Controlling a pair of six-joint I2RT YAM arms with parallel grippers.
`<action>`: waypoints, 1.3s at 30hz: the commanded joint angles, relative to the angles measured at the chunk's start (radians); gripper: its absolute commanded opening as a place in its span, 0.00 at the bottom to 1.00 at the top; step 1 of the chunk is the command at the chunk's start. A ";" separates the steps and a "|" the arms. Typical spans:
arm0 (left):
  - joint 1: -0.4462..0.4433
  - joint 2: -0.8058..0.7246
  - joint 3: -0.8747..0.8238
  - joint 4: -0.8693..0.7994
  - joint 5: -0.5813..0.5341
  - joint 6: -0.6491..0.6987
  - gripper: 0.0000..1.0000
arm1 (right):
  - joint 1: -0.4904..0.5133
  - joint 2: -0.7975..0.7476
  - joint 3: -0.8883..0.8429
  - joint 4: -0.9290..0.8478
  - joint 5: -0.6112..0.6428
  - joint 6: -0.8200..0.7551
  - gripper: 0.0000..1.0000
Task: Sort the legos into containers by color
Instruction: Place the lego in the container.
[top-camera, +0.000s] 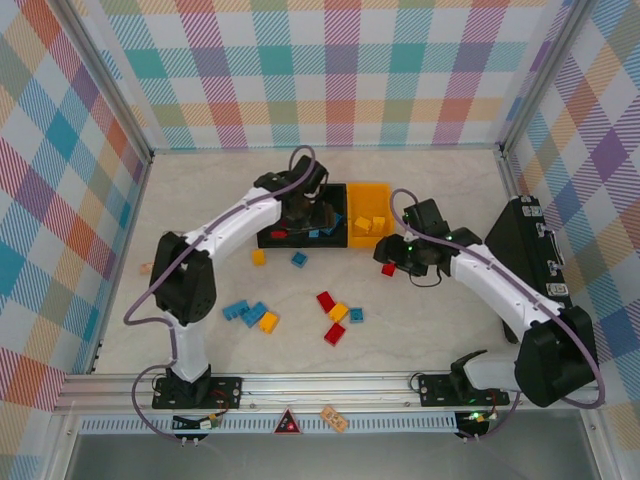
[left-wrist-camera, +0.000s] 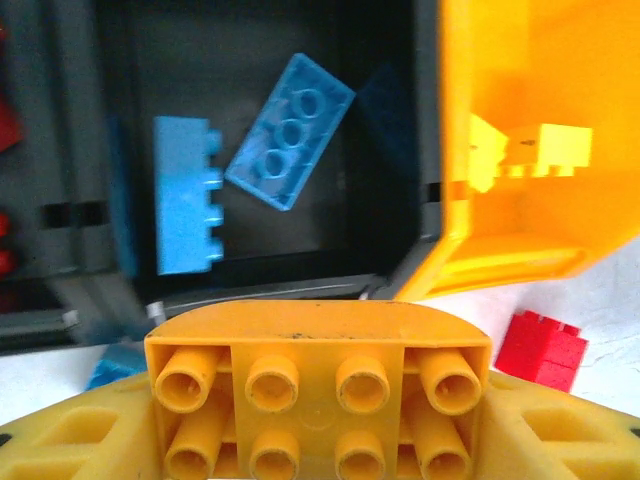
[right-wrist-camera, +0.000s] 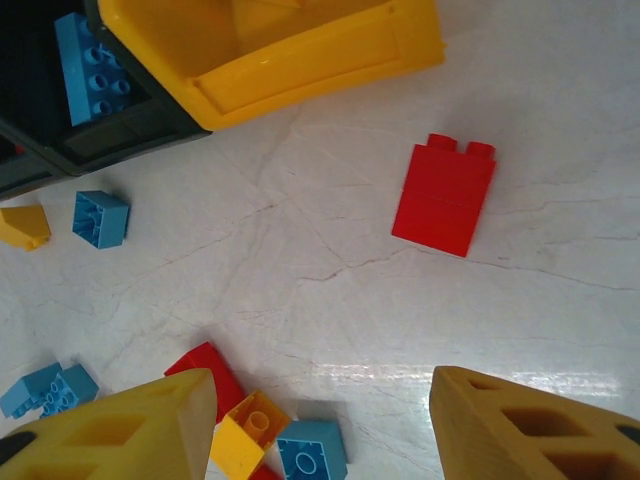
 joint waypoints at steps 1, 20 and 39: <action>-0.026 0.066 0.103 -0.027 0.030 -0.017 0.52 | -0.016 -0.034 -0.027 -0.016 0.002 0.012 0.59; -0.102 0.391 0.510 -0.093 0.086 -0.029 0.53 | -0.090 -0.113 -0.124 0.002 -0.040 -0.001 0.59; -0.111 0.372 0.508 -0.104 0.065 -0.025 0.74 | -0.100 -0.111 -0.140 0.020 -0.068 0.001 0.59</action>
